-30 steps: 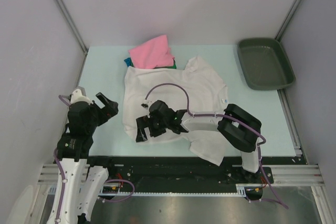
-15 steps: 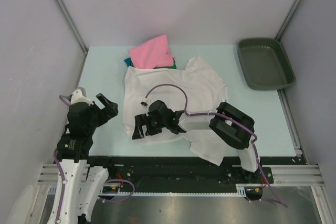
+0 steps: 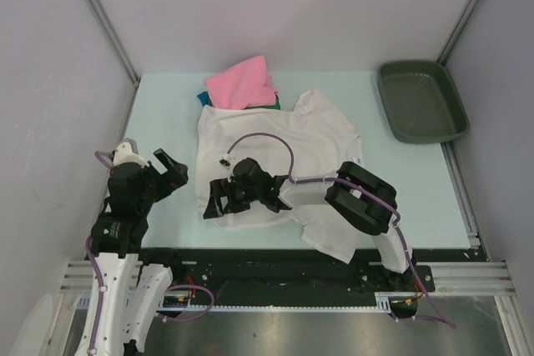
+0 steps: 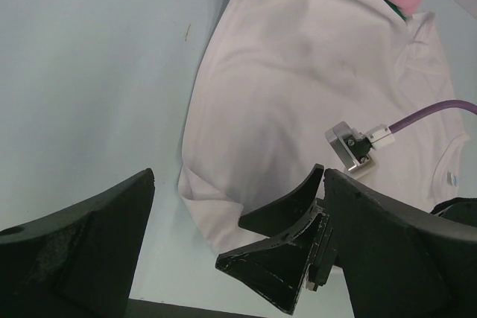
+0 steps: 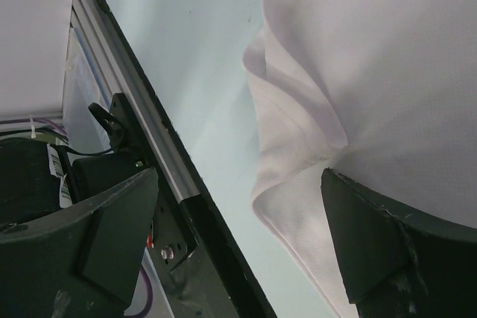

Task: Fold and stack the t-shirts

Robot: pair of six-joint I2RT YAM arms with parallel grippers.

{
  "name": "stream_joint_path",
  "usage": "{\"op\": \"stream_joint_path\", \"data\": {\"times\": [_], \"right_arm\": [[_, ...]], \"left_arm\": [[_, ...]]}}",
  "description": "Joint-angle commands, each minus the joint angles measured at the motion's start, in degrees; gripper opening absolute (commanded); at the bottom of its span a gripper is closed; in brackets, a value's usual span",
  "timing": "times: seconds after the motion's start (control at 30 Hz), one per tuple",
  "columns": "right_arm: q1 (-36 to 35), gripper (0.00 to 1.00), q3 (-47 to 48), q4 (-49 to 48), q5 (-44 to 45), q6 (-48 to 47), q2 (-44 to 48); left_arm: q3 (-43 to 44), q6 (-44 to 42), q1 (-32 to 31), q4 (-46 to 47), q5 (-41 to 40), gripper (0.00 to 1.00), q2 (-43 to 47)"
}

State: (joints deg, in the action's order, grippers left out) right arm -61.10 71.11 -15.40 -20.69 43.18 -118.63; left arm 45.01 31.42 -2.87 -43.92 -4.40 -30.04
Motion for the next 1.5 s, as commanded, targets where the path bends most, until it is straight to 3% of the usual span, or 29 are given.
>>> {"op": "stream_joint_path", "data": {"times": [0.0,0.33,0.63,0.77,0.9,1.03,1.13,1.2,1.23,1.37,1.43,1.47], "right_arm": [[0.2,0.95,3.2,-2.8,-0.8,0.6,-1.4],[-0.5,0.95,10.6,-0.3,-3.0,-1.0,-5.8],[-6.0,0.94,22.6,9.2,-10.2,-8.2,-10.1],[-8.1,0.93,22.7,15.1,-14.8,-13.4,-8.6],[-9.8,0.92,16.5,19.3,-12.9,-17.9,-2.3],[-9.7,0.93,9.1,21.6,-0.4,-22.6,9.5],[-10.8,0.96,7.2,27.4,19.7,-26.6,19.9],[-11.4,1.0,6.0,29.6,28.7,-28.3,26.2],[-11.3,1.0,5.8,32.2,38.3,-28.2,27.8],[-8.5,1.0,1.9,36.4,60.3,-22.8,36.6],[-4.6,1.0,-1.1,40.6,65.0,-17.3,41.5],[0.8,1.0,-2.0,42.2,64.2,-15.5,42.9]], "left_arm": [[-0.2,-1.0,-0.1,1.1,0.2,1.0,0.4],[-0.3,-1.0,0.0,1.2,0.0,1.0,0.4],[-0.5,-0.8,0.0,1.1,-0.8,1.0,1.7],[-0.5,-0.9,0.0,1.0,-0.7,1.0,2.1],[-0.4,-1.0,0.0,1.1,-0.3,1.0,2.4],[-0.1,-1.4,0.0,1.2,1.1,1.0,2.2],[0.5,-2.1,0.0,1.5,3.3,1.0,1.6],[1.7,-3.2,0.0,0.9,4.0,1.0,-0.5],[2.1,-3.5,0.0,0.4,6.2,1.0,-1.5],[1.2,-2.4,-0.1,-1.1,11.4,1.0,-5.4],[0.3,-1.6,-0.3,-0.6,13.7,1.0,-7.8],[-0.4,-1.0,-0.5,-1.0,14.1,1.0,-8.7]]}}
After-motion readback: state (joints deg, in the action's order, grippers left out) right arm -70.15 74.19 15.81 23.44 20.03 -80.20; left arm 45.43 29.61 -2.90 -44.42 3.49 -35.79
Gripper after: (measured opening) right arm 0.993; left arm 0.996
